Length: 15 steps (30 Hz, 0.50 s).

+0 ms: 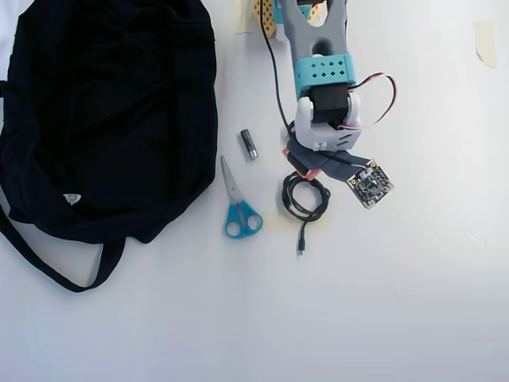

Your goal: Put the cable into the black bag

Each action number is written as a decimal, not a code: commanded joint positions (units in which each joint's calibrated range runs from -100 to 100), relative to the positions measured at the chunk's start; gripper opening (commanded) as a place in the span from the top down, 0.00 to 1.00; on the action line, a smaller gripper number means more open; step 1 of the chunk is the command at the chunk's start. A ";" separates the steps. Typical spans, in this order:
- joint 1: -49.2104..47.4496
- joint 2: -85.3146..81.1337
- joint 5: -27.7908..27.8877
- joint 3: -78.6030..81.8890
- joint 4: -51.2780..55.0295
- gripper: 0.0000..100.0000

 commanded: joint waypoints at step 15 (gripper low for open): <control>-0.72 3.02 -0.54 -9.04 -1.00 0.81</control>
